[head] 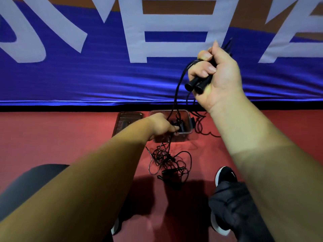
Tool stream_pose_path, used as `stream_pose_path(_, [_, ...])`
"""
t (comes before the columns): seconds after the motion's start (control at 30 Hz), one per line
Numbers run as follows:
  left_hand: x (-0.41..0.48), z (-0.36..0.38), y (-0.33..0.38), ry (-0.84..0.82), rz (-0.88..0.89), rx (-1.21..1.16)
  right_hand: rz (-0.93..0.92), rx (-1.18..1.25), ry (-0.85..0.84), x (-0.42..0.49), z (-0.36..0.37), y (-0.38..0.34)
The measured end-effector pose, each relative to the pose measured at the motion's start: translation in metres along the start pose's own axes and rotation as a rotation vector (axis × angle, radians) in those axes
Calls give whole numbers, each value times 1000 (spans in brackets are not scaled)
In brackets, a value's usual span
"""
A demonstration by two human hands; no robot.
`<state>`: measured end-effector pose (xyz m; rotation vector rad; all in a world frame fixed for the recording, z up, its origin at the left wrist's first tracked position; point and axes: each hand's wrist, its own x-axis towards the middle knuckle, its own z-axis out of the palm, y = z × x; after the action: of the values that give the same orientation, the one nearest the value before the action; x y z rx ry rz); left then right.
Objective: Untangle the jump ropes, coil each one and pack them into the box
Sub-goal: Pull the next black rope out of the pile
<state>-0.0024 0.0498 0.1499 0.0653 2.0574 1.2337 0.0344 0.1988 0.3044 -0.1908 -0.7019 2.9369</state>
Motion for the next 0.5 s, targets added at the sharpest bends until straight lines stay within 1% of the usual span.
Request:
stream_pose_path(0.03, [-4, 3, 3, -12, 4, -13, -18, -36, 43, 3, -3, 0])
stream_pose_path(0.17, [-5, 4, 1, -48, -74, -80, -139, -191, 261, 16, -20, 5])
stream_pose_path(0.23, [-4, 2, -5, -96, -64, -76, -224, -292, 358, 18, -29, 9])
stream_pose_path(0.3, [-9, -1, -8, -123, -65, -16, -308, -407, 419, 19, -36, 11])
stream_pose_path(0.33, [-14, -5, -9, -119, -64, 72, -345, -444, 432, 20, -38, 10])
stream_pose_path(0.4, [-21, -11, -13, -112, -67, 367, -388, -485, 445, 21, -40, 8])
stream_pose_path(0.43, [-23, -15, -17, -129, -72, 506, -394, -495, 447, 21, -41, 7])
stream_pose_path(0.5, [-28, -19, -24, -202, -103, 686, -411, -497, 445, 21, -41, 4])
